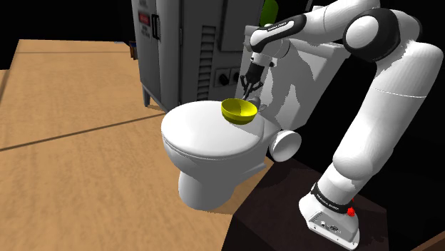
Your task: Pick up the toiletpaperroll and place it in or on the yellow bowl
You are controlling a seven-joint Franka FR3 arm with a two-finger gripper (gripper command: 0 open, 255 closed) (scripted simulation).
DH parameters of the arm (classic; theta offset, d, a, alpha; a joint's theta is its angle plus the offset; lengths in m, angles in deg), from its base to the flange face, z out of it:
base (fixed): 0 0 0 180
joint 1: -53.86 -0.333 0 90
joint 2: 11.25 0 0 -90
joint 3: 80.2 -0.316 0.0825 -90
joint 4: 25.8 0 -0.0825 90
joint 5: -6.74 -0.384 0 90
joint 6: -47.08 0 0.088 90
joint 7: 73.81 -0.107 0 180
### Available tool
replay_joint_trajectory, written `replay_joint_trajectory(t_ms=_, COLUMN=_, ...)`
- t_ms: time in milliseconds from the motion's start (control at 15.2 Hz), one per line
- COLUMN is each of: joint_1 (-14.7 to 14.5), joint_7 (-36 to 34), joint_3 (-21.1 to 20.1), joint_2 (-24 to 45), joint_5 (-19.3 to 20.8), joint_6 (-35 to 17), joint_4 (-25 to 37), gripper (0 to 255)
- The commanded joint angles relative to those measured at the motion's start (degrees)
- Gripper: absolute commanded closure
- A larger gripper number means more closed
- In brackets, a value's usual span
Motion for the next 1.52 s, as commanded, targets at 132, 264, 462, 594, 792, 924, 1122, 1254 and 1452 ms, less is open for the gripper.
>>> replay_joint_trajectory(t_ms=132, joint_1=0.0, joint_7=0.0, joint_3=0.0, joint_2=0.0, joint_5=0.0, joint_6=0.0, joint_4=0.0, gripper=255)
replay_joint_trajectory(t_ms=264, joint_1=0.0, joint_7=0.0, joint_3=0.0, joint_2=0.0, joint_5=0.0, joint_6=0.0, joint_4=0.0, gripper=255)
replay_joint_trajectory(t_ms=462, joint_1=0.0, joint_7=-0.5, joint_3=0.1, joint_2=-0.7, joint_5=0.4, joint_6=2.1, joint_4=1.4, gripper=255)
replay_joint_trajectory(t_ms=594, joint_1=0.0, joint_7=-0.8, joint_3=0.1, joint_2=-1.1, joint_5=0.6, joint_6=3.5, joint_4=2.4, gripper=255)
replay_joint_trajectory(t_ms=792, joint_1=0.0, joint_7=-1.3, joint_3=0.2, joint_2=-1.7, joint_5=0.9, joint_6=5.6, joint_4=4.1, gripper=255)
replay_joint_trajectory(t_ms=924, joint_1=0.0, joint_7=-1.6, joint_3=0.2, joint_2=-2.0, joint_5=1.1, joint_6=7.0, joint_4=5.2, gripper=255)
replay_joint_trajectory(t_ms=1122, joint_1=0.1, joint_7=-2.1, joint_3=0.2, joint_2=-2.4, joint_5=1.3, joint_6=9.2, joint_4=7.0, gripper=255)
replay_joint_trajectory(t_ms=1254, joint_1=0.1, joint_7=-2.3, joint_3=0.3, joint_2=-2.6, joint_5=1.5, joint_6=10.6, joint_4=8.3, gripper=255)
replay_joint_trajectory(t_ms=1452, joint_1=0.1, joint_7=-2.7, joint_3=0.3, joint_2=-2.8, joint_5=1.6, joint_6=12.9, joint_4=10.4, gripper=255)
